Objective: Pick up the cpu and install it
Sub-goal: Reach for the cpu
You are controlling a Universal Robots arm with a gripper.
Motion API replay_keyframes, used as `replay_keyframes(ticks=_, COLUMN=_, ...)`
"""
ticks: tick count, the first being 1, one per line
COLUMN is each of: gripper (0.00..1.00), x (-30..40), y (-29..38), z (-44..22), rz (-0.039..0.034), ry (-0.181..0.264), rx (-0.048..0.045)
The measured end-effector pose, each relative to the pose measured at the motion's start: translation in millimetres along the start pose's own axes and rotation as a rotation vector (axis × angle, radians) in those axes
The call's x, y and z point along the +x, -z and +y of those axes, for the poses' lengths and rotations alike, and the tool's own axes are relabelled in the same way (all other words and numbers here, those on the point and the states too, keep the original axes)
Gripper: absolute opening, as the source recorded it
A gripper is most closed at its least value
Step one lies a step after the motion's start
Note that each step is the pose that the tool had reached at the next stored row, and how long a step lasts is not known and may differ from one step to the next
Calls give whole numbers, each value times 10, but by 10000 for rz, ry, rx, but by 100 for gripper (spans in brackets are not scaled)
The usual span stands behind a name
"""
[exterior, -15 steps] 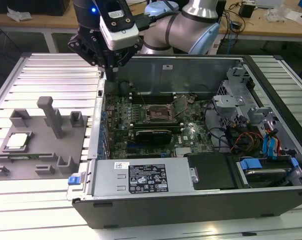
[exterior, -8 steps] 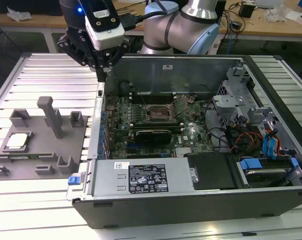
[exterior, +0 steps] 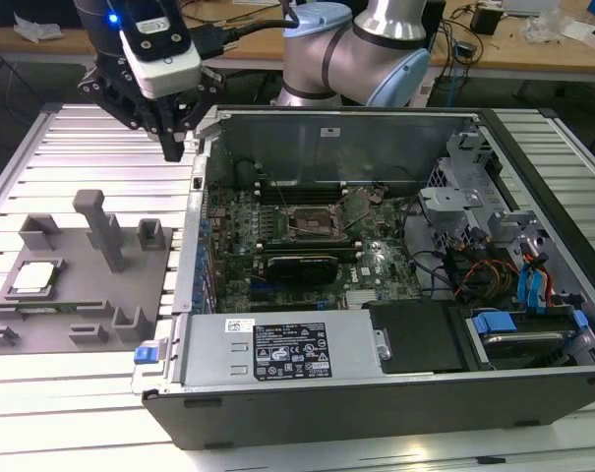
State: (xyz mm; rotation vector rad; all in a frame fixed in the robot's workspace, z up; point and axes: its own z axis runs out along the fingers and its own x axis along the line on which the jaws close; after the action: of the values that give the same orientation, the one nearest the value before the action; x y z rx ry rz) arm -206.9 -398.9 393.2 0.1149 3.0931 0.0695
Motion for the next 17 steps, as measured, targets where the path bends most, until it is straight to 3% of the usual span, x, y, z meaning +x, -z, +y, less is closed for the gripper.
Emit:
replay_keyframes(ticks=4, gripper=11, x=121, y=6, z=-9, rz=-51, ry=1, rx=-4)
replay_keyframes(ticks=10, gripper=11, x=431, y=21, z=-31, rz=-191, ry=6, rx=-15)
replay_keyframes(ticks=17, gripper=11, x=650, y=31, z=-47, rz=-296, ry=11, rx=-23)
